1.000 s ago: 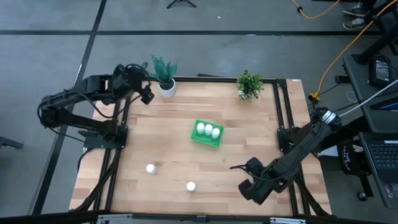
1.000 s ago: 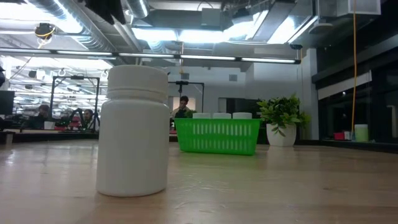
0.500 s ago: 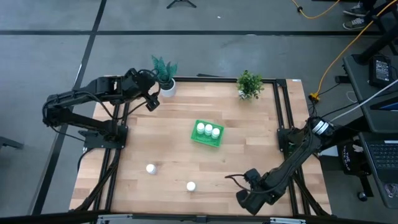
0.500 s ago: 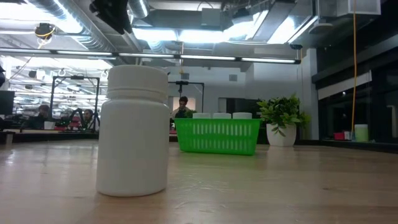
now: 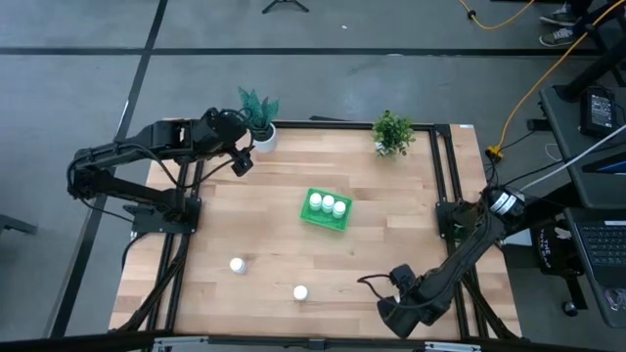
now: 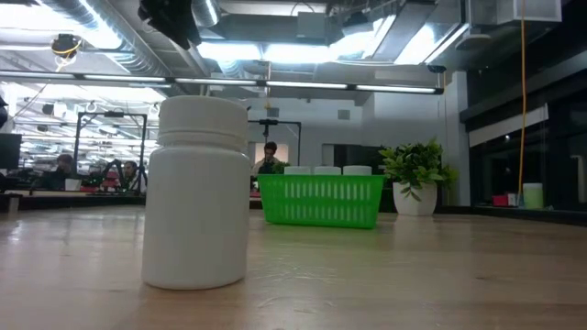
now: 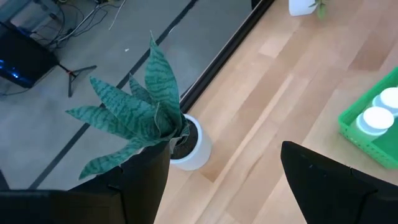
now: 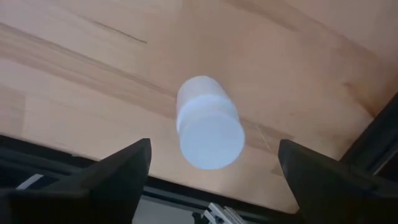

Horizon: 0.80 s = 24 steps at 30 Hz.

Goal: Pick and place pill bottles into a basket
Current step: Put the bottom right medicine bottle into the green basket

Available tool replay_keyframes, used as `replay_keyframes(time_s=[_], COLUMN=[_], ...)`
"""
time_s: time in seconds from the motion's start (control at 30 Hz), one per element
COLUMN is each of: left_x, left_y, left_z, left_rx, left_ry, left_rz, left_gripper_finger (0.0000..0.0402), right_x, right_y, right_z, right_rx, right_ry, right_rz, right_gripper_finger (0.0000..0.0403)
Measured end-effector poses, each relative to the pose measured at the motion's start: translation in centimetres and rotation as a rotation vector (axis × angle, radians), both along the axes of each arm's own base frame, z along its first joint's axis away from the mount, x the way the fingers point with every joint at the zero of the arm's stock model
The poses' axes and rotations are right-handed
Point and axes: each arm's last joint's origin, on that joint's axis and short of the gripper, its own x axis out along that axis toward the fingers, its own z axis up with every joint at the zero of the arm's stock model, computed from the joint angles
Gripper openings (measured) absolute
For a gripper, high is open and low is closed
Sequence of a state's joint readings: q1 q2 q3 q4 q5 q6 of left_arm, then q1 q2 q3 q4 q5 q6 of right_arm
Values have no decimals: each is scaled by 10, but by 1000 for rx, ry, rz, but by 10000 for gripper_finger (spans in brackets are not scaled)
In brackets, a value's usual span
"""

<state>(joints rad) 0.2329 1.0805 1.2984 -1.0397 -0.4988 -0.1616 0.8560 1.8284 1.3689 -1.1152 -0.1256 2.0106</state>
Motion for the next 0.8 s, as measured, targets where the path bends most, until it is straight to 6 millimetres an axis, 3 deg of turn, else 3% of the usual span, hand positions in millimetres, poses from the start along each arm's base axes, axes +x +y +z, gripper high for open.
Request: replay_keyframes(time_s=[0.43,0.8], left_x=[3,3], left_y=[1,1], left_z=[3,3], left_rx=[12,12], left_ry=[-40,-41], left_rz=[3,3], left_gripper_finger=[299,299], right_x=[2,4], right_y=[3,5], right_z=[-4,-4], right_rx=[-38,-12], right_ry=[-62,-75], right_rz=[12,9], right_gripper_finger=[259,215])
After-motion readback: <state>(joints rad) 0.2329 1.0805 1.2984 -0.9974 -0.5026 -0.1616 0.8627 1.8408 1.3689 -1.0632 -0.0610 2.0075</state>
